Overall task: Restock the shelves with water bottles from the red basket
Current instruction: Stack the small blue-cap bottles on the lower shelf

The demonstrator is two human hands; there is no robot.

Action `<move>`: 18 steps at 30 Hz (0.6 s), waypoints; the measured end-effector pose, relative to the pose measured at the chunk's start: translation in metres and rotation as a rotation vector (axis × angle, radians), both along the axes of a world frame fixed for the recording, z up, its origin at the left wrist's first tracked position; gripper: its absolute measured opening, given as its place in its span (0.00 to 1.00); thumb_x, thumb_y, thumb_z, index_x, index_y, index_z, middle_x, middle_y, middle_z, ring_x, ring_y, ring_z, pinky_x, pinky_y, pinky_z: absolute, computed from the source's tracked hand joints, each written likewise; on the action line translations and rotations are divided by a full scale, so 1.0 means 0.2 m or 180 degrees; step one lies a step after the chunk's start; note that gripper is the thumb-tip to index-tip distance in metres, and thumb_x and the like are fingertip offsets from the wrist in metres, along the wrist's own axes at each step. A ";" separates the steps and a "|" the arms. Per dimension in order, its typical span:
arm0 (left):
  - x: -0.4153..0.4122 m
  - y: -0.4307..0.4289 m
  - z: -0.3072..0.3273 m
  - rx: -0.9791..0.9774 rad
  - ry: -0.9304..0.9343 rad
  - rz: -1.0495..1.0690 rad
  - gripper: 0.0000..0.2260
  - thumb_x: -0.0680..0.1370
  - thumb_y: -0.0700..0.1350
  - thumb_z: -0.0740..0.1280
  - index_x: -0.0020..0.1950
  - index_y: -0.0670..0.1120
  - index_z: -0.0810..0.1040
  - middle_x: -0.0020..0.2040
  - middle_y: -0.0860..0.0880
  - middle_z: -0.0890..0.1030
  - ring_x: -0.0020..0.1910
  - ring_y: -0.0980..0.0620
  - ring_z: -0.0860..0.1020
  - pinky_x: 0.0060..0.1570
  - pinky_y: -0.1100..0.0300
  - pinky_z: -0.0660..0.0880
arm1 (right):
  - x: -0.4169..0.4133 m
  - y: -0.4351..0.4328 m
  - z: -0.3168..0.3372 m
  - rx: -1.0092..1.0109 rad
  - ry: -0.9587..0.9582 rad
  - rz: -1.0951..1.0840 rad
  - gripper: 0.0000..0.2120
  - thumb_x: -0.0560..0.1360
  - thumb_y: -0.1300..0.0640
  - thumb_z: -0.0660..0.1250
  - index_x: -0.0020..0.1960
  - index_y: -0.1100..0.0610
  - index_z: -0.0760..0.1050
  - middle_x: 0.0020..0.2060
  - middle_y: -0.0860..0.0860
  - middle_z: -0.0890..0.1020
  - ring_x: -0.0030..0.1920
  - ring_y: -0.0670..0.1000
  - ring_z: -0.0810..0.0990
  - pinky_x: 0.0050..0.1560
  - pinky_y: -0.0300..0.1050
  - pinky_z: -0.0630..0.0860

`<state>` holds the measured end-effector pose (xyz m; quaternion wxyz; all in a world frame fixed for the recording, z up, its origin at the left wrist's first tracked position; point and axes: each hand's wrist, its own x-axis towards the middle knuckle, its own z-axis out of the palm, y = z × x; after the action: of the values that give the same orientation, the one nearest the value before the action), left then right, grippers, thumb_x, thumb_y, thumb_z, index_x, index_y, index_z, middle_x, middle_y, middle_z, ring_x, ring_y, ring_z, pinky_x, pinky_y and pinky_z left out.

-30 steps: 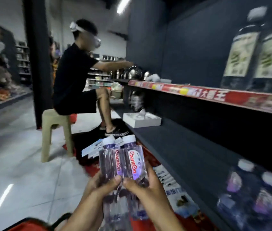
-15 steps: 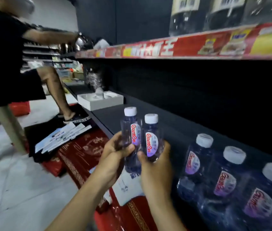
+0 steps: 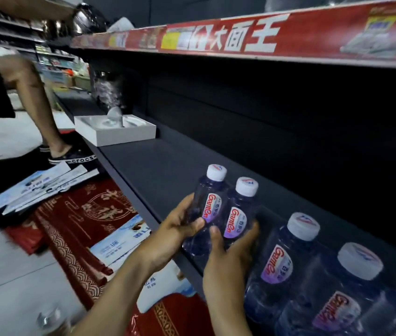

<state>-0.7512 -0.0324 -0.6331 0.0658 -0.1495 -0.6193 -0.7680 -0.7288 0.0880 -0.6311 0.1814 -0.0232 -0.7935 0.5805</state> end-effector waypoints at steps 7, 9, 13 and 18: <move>0.08 -0.03 0.00 -0.0773 0.0000 0.0331 0.28 0.77 0.39 0.70 0.74 0.57 0.66 0.68 0.52 0.74 0.68 0.55 0.73 0.69 0.49 0.70 | 0.02 0.00 -0.01 0.0015 -0.0057 -0.0065 0.39 0.77 0.51 0.68 0.79 0.50 0.48 0.76 0.55 0.62 0.74 0.56 0.64 0.71 0.56 0.66; 0.08 -0.03 -0.01 -0.0698 -0.0005 0.0499 0.26 0.77 0.33 0.68 0.72 0.49 0.68 0.66 0.49 0.77 0.67 0.51 0.75 0.68 0.46 0.72 | 0.03 0.01 -0.02 0.0044 -0.0095 -0.0044 0.38 0.77 0.56 0.69 0.78 0.52 0.50 0.75 0.56 0.63 0.73 0.56 0.65 0.70 0.54 0.66; 0.06 -0.02 -0.02 -0.0738 -0.0002 0.0634 0.21 0.78 0.33 0.66 0.69 0.47 0.70 0.63 0.50 0.79 0.65 0.52 0.77 0.66 0.50 0.74 | 0.06 0.01 -0.03 0.0079 -0.0185 0.0030 0.36 0.79 0.57 0.66 0.79 0.53 0.48 0.77 0.56 0.61 0.75 0.56 0.63 0.72 0.56 0.65; 0.06 -0.01 -0.04 -0.0726 0.0058 0.0597 0.21 0.79 0.34 0.65 0.70 0.50 0.71 0.64 0.54 0.80 0.66 0.55 0.76 0.62 0.61 0.75 | 0.16 -0.02 -0.01 0.0027 -0.0066 -0.0011 0.35 0.76 0.47 0.55 0.78 0.43 0.43 0.79 0.56 0.54 0.77 0.54 0.54 0.71 0.40 0.47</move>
<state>-0.7398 -0.0353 -0.6415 0.1255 -0.1044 -0.7131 -0.6817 -0.6970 0.0841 -0.6335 0.1743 -0.0298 -0.7977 0.5766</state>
